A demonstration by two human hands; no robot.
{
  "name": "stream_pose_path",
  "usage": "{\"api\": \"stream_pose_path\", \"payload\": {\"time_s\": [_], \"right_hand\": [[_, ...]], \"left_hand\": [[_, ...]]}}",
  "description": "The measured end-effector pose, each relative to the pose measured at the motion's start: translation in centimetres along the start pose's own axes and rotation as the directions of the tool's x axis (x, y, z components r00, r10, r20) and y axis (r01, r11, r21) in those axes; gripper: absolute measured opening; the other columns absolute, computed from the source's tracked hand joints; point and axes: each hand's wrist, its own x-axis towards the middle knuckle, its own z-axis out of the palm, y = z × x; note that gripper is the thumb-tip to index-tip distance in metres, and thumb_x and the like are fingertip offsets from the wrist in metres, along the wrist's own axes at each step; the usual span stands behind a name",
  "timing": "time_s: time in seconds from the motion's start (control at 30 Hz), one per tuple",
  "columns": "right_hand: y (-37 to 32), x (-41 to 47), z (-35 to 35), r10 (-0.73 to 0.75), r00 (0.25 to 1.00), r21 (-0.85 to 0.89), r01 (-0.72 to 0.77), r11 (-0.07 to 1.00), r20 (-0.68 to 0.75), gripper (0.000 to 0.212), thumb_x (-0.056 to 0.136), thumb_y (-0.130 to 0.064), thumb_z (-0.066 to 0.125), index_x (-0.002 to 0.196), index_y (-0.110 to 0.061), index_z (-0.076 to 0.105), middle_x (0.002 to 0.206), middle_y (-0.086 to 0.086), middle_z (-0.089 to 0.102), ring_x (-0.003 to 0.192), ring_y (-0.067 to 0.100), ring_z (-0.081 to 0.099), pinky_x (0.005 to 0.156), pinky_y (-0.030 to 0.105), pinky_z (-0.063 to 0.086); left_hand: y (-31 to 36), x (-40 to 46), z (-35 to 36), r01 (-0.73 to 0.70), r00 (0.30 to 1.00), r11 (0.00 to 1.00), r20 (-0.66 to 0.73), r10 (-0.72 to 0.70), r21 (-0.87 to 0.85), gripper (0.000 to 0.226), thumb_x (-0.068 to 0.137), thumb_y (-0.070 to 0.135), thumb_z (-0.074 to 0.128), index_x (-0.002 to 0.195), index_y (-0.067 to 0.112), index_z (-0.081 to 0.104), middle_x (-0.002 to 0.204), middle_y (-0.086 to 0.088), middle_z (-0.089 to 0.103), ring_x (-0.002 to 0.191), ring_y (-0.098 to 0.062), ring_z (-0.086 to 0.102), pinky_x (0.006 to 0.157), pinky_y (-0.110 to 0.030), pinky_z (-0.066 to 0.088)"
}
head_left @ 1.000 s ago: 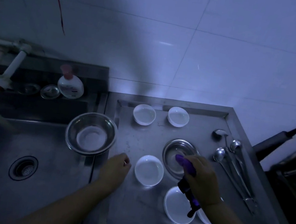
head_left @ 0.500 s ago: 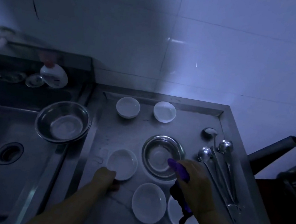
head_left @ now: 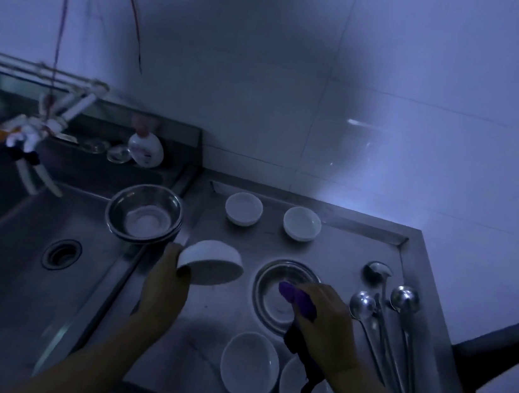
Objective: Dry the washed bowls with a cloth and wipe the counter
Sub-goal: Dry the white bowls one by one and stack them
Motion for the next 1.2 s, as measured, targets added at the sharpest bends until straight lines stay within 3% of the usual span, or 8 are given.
{"api": "stream_pose_path", "payload": {"time_s": [0.17, 0.33, 0.53, 0.67, 0.77, 0.87, 1.0, 1.2], "right_hand": [[-4.3, 2.6, 0.8, -0.080, 0.992, 0.119, 0.092, 0.989, -0.099, 0.020, 0.073, -0.007, 0.071, 0.091, -0.001, 0.068, 0.083, 0.010, 0.067, 0.073, 0.024, 0.062, 0.065, 0.038, 0.054], [-8.6, 4.5, 0.9, -0.114, 0.970, 0.193, 0.156, 0.969, -0.212, 0.033, 0.076, -0.017, 0.072, 0.102, 0.002, 0.064, 0.093, 0.008, 0.065, 0.084, 0.012, 0.058, 0.078, 0.014, 0.046], [-11.0, 6.5, -0.1, -0.067, 0.931, 0.240, 0.162, 0.957, -0.359, 0.025, 0.074, -0.004, 0.071, 0.098, -0.003, 0.065, 0.087, 0.001, 0.062, 0.079, 0.002, 0.051, 0.072, 0.009, 0.044], [-13.1, 7.7, -0.9, 0.015, 0.934, 0.350, 0.119, 0.929, -0.356, 0.028, 0.075, -0.014, 0.073, 0.101, -0.014, 0.062, 0.089, -0.008, 0.061, 0.080, 0.002, 0.054, 0.073, 0.011, 0.044], [-14.7, 8.2, -0.7, 0.073, 0.909, 0.375, 0.095, 0.922, -0.409, 0.039, 0.074, -0.015, 0.079, 0.105, -0.009, 0.056, 0.096, -0.008, 0.058, 0.085, 0.007, 0.055, 0.075, 0.009, 0.045], [-16.0, 8.1, -0.3, -0.149, 0.854, 0.213, 0.287, 0.934, -0.499, 0.044, 0.075, -0.022, 0.076, 0.108, -0.010, 0.049, 0.108, 0.005, 0.055, 0.099, 0.012, 0.052, 0.084, 0.017, 0.048], [-16.3, 6.9, 1.1, -0.485, 0.848, -0.179, 0.454, 0.873, -0.212, 0.059, 0.066, -0.025, 0.084, 0.112, -0.014, 0.049, 0.119, 0.008, 0.054, 0.108, 0.020, 0.053, 0.091, 0.040, 0.051], [-18.1, 5.5, 2.5, -0.421, 0.906, -0.230, 0.401, 0.887, -0.044, 0.051, 0.077, -0.043, 0.071, 0.118, -0.016, 0.059, 0.113, -0.001, 0.066, 0.101, 0.013, 0.061, 0.094, 0.034, 0.050]], "left_hand": [[4.1, -1.4, -3.4, -0.232, 0.961, 0.968, -0.130, 0.244, 0.099, 0.027, 0.087, 0.004, 0.059, 0.108, 0.020, 0.052, 0.097, 0.008, 0.057, 0.079, -0.006, 0.054, 0.061, -0.017, 0.039], [6.8, -2.4, -6.0, -0.351, 0.920, 0.916, -0.113, 0.376, 0.196, 0.037, 0.084, 0.001, 0.064, 0.119, 0.003, 0.052, 0.112, -0.016, 0.060, 0.094, -0.021, 0.058, 0.072, -0.021, 0.044], [9.1, -2.6, -8.5, -0.424, 0.896, 0.888, -0.059, 0.439, 0.179, 0.044, 0.086, 0.013, 0.059, 0.128, 0.020, 0.050, 0.118, -0.003, 0.061, 0.095, -0.007, 0.050, 0.073, -0.019, 0.040], [10.4, -2.6, -10.1, -0.391, 0.915, 0.912, -0.059, 0.400, 0.120, 0.048, 0.083, 0.052, 0.044, 0.119, 0.022, 0.054, 0.101, 0.010, 0.056, 0.086, -0.007, 0.054, 0.069, -0.026, 0.047], [10.7, -1.9, -11.0, -0.333, 0.932, 0.940, -0.126, 0.339, 0.066, 0.036, 0.094, 0.049, 0.039, 0.109, 0.021, 0.057, 0.091, 0.011, 0.056, 0.079, -0.005, 0.053, 0.061, -0.021, 0.040], [10.9, -1.3, -11.7, -0.283, 0.955, 0.957, -0.114, 0.275, -0.061, 0.044, 0.085, 0.056, 0.030, 0.098, 0.022, 0.056, 0.084, 0.012, 0.057, 0.077, -0.001, 0.054, 0.057, -0.023, 0.039], [11.9, -1.0, -11.4, -0.214, 0.976, 0.935, -0.033, 0.213, -0.282, 0.034, 0.092, 0.046, 0.034, 0.092, 0.018, 0.054, 0.086, -0.007, 0.060, 0.077, -0.024, 0.059, 0.064, -0.042, 0.048], [12.7, -1.1, -10.3, -0.093, 0.993, 0.910, 0.031, 0.115, -0.404, 0.014, 0.097, 0.037, 0.038, 0.101, 0.029, 0.049, 0.093, 0.001, 0.058, 0.083, -0.013, 0.056, 0.061, -0.025, 0.042]]}}
